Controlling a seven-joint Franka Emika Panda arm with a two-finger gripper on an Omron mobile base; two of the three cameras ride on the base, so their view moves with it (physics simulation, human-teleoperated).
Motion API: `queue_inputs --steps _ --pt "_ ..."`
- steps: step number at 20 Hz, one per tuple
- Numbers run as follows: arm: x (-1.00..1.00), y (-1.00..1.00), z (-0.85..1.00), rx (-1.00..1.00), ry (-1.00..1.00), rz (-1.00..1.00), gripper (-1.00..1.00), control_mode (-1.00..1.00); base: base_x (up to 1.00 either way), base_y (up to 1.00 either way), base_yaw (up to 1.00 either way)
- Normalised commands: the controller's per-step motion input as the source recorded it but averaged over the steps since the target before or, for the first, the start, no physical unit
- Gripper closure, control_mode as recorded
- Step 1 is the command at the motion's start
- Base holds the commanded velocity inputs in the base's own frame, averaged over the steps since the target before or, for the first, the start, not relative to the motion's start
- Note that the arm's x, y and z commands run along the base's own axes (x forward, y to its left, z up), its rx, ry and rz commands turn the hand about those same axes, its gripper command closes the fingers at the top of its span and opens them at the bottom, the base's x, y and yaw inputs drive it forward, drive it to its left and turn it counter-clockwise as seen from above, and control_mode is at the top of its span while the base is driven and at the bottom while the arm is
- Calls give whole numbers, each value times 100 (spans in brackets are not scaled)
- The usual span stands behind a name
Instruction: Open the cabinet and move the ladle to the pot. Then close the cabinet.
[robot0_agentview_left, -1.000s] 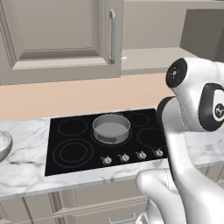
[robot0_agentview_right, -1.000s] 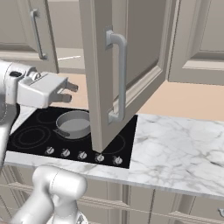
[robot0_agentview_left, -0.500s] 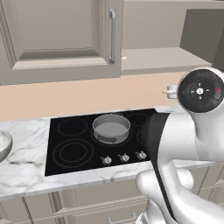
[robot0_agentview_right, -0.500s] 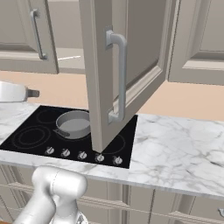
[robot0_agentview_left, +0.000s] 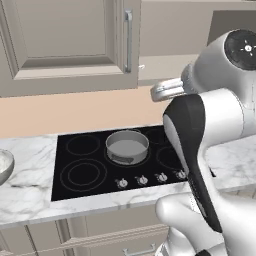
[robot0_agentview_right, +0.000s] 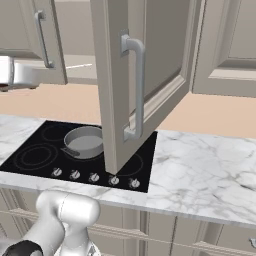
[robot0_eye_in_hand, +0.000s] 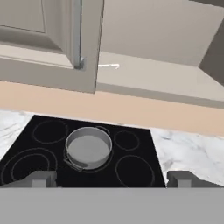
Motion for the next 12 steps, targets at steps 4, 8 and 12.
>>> queue_inputs --steps 4,8,12 --pt "96 53 0 12 7 36 -100 -100 0 0 0" --pt "84 28 -4 12 3 18 -100 -100 0 0 0" --pt "89 18 -10 11 2 7 -100 -100 0 0 0"
